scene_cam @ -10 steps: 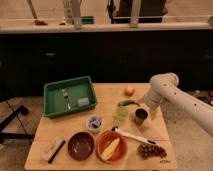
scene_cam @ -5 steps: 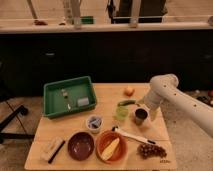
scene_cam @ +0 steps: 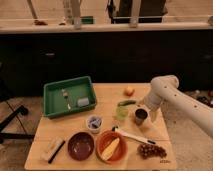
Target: Stack cups into tray
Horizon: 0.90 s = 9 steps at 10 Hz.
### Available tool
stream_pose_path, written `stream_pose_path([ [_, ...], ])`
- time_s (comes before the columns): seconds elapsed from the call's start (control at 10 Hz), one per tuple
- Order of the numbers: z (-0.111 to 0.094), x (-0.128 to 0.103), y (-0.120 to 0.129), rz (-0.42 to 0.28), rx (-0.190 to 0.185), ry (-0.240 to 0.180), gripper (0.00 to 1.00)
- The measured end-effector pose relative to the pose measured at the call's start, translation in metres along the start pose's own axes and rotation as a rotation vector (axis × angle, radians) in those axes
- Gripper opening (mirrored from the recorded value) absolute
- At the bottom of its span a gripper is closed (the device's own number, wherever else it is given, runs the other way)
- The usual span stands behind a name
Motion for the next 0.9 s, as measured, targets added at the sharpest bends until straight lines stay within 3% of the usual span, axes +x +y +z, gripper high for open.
stream_pose_path([
  [0.9, -0.01, -0.023, -0.001, -0.003, 0.002, -0.02, 0.8],
])
